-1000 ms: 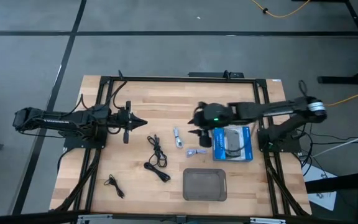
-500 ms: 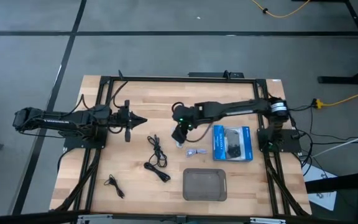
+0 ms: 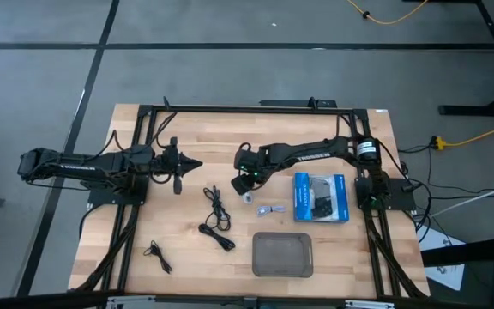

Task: Pick and place USB-C Cables
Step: Put the white charger cable into the black bin

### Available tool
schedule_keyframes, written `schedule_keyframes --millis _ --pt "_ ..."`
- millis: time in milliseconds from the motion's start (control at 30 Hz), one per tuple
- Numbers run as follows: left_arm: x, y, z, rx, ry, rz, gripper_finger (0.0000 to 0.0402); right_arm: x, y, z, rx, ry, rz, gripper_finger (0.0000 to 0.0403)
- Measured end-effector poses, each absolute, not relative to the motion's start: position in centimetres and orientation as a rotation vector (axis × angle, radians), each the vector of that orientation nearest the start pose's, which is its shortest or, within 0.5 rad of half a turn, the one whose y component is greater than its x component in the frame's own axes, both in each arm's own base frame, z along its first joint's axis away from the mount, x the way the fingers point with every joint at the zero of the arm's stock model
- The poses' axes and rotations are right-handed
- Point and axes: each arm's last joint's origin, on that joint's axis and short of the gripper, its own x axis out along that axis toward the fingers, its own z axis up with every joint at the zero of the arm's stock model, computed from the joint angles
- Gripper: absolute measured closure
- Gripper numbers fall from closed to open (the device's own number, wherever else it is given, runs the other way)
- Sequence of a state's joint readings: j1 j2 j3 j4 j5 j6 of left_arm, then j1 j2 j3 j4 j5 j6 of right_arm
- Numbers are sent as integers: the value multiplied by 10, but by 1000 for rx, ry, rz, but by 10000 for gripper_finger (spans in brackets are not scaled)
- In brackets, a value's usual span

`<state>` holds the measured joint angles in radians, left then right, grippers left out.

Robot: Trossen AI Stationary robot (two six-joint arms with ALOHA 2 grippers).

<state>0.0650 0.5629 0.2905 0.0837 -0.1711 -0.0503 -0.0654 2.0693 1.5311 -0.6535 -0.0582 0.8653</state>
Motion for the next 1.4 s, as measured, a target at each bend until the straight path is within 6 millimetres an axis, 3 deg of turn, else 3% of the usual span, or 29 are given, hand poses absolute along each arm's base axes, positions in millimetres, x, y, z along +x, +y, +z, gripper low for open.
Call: schedule_keyframes --millis 167,367,600,1167,1267,1400 --pt "142 14 217 -43 201 241 401 425 -26 178 853 1098 -524 250" --pt "142 14 213 -62 239 244 401 442 -18 195 848 1105 -411 250" --pt "142 14 213 -63 237 245 401 455 -14 179 750 1210 -482 250" --pt "142 14 213 -62 238 245 401 462 4 133 670 1317 -530 252" --pt "142 14 213 -62 237 244 401 460 5 132 618 1346 -506 276" --pt "142 14 213 -62 237 245 401 459 4 138 510 1356 -445 357"
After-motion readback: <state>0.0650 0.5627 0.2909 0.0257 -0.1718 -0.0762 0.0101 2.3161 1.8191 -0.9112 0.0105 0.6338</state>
